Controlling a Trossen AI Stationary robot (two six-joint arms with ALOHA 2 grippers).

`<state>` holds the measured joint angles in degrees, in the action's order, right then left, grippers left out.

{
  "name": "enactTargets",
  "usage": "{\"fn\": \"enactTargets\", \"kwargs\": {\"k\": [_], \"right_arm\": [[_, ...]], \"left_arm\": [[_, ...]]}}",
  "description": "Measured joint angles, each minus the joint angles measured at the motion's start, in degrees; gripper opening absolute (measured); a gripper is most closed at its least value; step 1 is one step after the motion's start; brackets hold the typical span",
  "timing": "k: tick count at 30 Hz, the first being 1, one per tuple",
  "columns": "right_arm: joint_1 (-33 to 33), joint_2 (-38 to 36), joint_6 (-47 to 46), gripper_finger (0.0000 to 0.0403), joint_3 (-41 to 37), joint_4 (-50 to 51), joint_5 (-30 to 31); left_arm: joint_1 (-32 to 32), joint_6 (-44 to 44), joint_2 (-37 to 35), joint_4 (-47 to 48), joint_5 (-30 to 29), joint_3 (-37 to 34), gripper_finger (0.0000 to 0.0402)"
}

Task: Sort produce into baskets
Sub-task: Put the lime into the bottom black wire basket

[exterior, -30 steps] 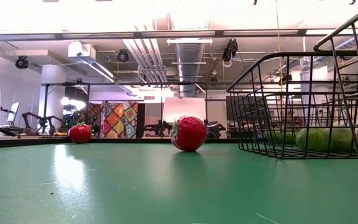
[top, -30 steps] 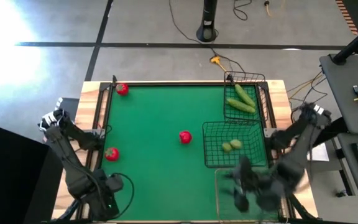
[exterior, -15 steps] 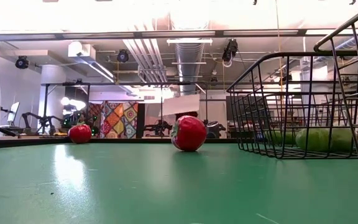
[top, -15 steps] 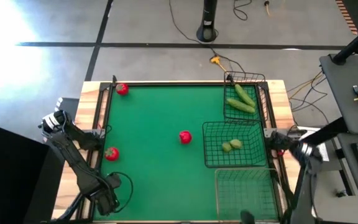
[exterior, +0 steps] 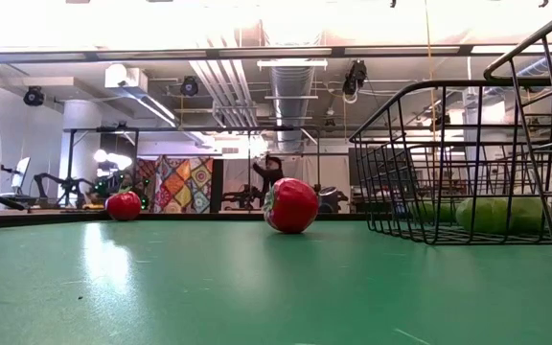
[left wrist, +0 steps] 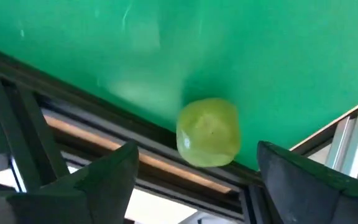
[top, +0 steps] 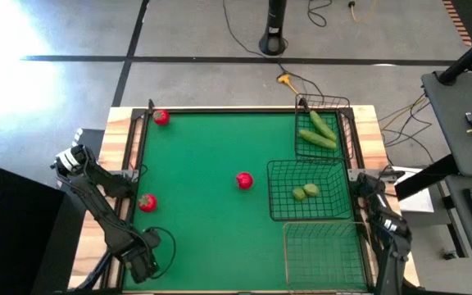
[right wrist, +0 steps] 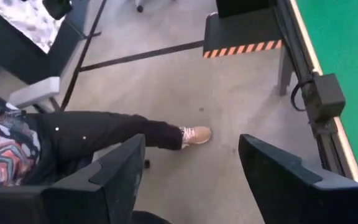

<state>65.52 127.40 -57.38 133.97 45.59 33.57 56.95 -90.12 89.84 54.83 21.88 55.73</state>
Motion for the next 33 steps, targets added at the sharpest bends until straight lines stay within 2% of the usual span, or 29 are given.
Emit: {"fn": "enactTargets", "kwargs": {"k": [8, 15, 18, 22, 28, 33], "right_arm": [[0.0, -0.4, 1.1, 0.0249, 0.0, 1.1, 0.0], [0.0, -0.4, 1.0, 0.0245, 0.0, 1.1, 0.0], [0.0, -0.4, 1.0, 0.0242, 0.0, 1.0, 0.0], [0.0, -0.4, 1.4, 0.0240, 0.0, 1.1, -0.3], [0.0, -0.5, 2.4, 0.0242, 0.0, 2.9, -1.0], [0.0, -0.6, 1.4, 0.0237, 0.0, 4.2, -2.4]], "left_arm": [[0.2, 0.0, 2.0, -5.6, 0.6, -0.1, 0.0336], [0.9, 7.4, 10.6, -5.8, 10.9, -0.1, 0.0327], [0.8, 10.0, 13.2, -5.9, 13.6, 0.2, 0.0326], [0.8, 11.5, 15.0, -5.0, 12.7, 1.3, 0.0321], [1.0, 13.1, 15.2, -0.8, 3.8, 3.6, 0.0309], [1.0, 13.3, 15.0, -1.0, 5.1, 2.2, 0.0298]]}}
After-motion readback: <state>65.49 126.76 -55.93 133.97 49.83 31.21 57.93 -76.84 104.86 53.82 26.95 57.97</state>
